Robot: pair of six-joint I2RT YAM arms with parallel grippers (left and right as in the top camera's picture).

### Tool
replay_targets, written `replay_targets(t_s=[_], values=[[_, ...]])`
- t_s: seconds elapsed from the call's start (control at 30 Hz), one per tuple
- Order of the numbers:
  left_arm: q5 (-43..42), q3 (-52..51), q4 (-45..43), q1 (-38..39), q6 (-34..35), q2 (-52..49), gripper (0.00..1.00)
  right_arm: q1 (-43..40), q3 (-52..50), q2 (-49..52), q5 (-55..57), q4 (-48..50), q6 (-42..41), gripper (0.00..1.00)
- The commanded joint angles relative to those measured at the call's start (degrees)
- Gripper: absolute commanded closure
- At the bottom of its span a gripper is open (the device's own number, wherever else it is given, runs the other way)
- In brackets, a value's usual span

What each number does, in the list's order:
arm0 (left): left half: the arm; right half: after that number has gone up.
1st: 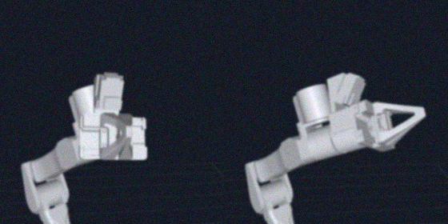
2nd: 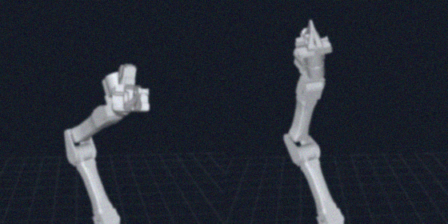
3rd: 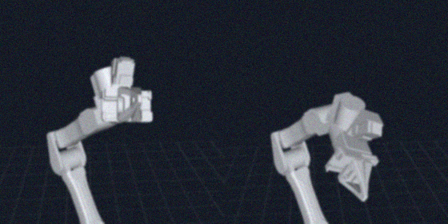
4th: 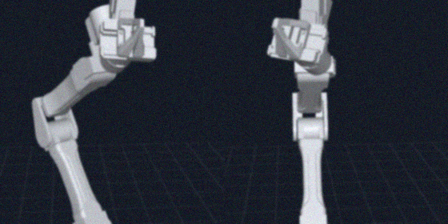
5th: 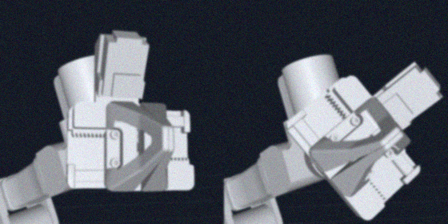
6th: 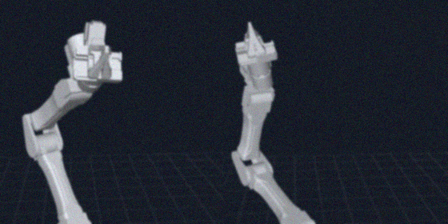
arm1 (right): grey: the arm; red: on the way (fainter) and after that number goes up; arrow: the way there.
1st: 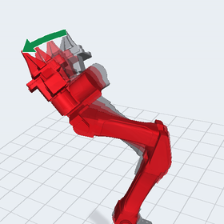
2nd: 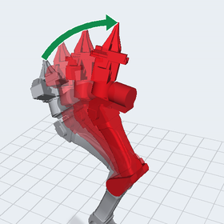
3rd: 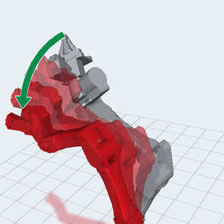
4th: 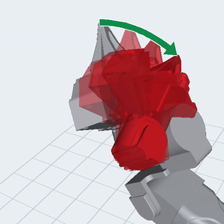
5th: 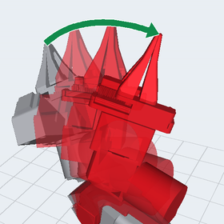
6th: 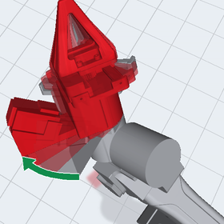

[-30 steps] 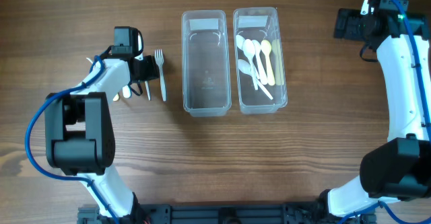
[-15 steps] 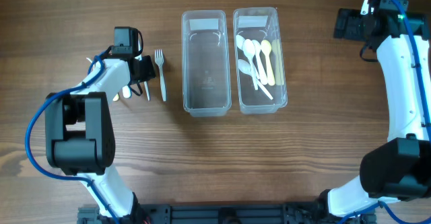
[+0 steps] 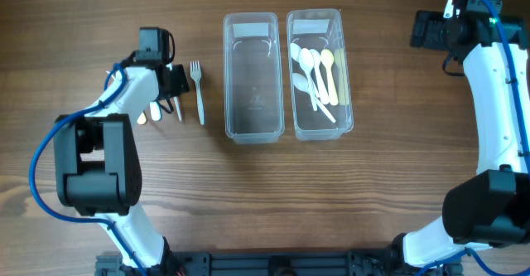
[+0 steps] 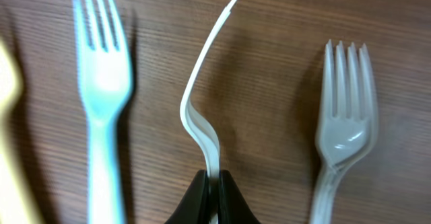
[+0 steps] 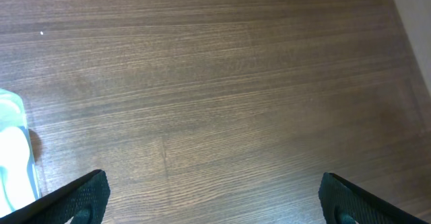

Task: Pack container
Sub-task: 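Carry the white fork into the left container and release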

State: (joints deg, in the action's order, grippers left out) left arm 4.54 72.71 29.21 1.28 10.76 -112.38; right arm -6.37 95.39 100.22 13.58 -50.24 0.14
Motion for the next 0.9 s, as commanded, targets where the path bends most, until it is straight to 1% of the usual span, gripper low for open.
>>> replay_targets(t_s=[0.0,0.13,0.27,0.4,0.5,0.57,0.67,0.73,0.87], values=[[1.53,7.34,5.16,0.13,0.17,3.78,0.96,0.13,0.66,-0.26,0.98,0.07,0.55,0.00],[1.33,13.73,11.82,1.42,0.17,4.87,0.96,0.13,0.66,-0.26,0.98,0.07,0.52,0.00],[0.90,18.73,15.26,5.84,0.15,6.45,0.96,0.13,0.66,-0.26,0.98,0.07,0.52,0.00],[0.52,22.14,15.47,12.02,0.63,8.00,0.96,0.13,0.66,-0.26,0.98,0.07,0.52,0.00],[-2.80,23.61,15.39,18.03,4.72,8.37,0.96,0.13,0.66,-0.26,0.98,0.07,0.55,0.00],[-3.21,23.58,15.39,20.55,6.69,8.31,0.96,0.13,0.66,-0.26,0.98,0.07,0.50,0.00],[-3.19,23.58,15.39,23.15,6.73,8.04,0.96,0.13,0.66,-0.26,0.98,0.07,0.52,0.00],[-3.21,23.56,15.45,24.41,8.44,7.41,0.96,0.13,0.66,-0.26,0.98,0.07,0.55,0.00],[-3.19,23.52,15.63,25.16,9.64,5.09,0.96,0.13,0.66,-0.26,0.98,0.07,0.52,0.00]])
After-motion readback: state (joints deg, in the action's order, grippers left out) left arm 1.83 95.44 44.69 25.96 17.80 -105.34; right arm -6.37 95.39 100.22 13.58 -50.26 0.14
